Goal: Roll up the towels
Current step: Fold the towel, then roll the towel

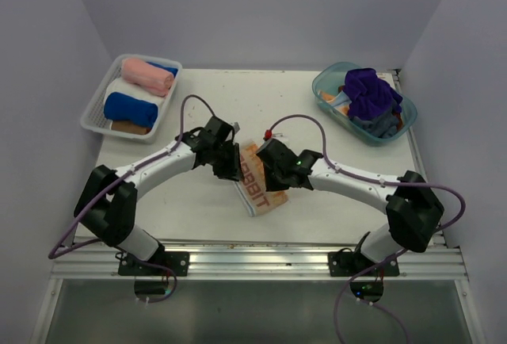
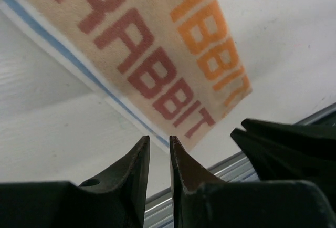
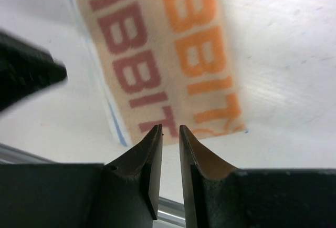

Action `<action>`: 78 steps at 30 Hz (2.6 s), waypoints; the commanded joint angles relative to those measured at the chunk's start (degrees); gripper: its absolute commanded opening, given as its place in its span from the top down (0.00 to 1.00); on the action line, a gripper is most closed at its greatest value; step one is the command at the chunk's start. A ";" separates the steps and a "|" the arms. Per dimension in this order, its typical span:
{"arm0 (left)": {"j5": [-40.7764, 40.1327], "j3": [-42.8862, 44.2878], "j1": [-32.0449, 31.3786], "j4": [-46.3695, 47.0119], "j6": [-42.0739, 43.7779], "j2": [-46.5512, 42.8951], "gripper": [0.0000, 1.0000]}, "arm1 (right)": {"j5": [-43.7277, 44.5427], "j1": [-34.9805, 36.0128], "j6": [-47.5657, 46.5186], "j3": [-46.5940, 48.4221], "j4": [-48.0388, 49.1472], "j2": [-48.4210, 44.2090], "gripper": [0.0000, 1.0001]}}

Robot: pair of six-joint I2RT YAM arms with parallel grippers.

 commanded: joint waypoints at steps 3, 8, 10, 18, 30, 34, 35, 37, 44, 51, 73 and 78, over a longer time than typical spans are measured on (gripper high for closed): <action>8.62 -3.75 -4.53 9.03 -5.13 1.00 0.75 | 2.12 -5.56 -4.22 -0.65 -1.35 -0.84 0.77; 12.49 -7.53 -6.91 13.96 -7.16 6.00 0.78 | 1.41 -6.62 -6.07 -3.64 0.94 3.02 0.78; 11.54 -8.41 -6.91 13.44 -6.54 7.24 0.80 | 1.06 -6.62 -5.03 -4.78 1.55 4.79 0.79; 5.73 -5.35 -5.77 7.11 -2.15 8.56 0.80 | -0.79 -2.33 4.29 -12.61 3.58 0.14 0.82; 2.03 -2.96 -0.84 1.13 3.30 1.81 0.78 | 7.12 4.01 8.61 -7.17 -5.11 -7.69 0.79; 3.00 -7.61 -1.72 0.86 2.61 -4.07 0.73 | 6.25 4.10 7.20 -7.59 -5.48 -8.48 0.75; 3.18 -8.58 -1.98 1.04 2.34 -4.87 0.70 | 4.85 4.10 7.20 -8.12 -4.87 -8.83 0.74; 3.88 -10.78 -2.78 1.30 1.29 -6.54 0.68 | 2.83 4.10 7.02 -10.31 -1.88 -10.24 0.68; 4.14 -15.26 -5.33 4.81 0.32 -6.91 0.49 | -0.70 5.50 6.32 -12.08 0.68 -9.98 0.57; 4.50 -18.69 -5.94 8.16 0.32 -5.06 0.53 | -2.28 5.59 11.14 -16.74 4.88 -10.50 0.56; 2.74 -19.92 -6.12 9.74 -2.23 -11.20 0.69 | 0.44 5.59 14.32 -19.55 5.68 -12.51 0.75; 4.58 -20.28 -6.29 12.02 -1.88 -12.28 0.57 | -0.43 5.59 12.92 -19.03 7.62 -13.58 0.56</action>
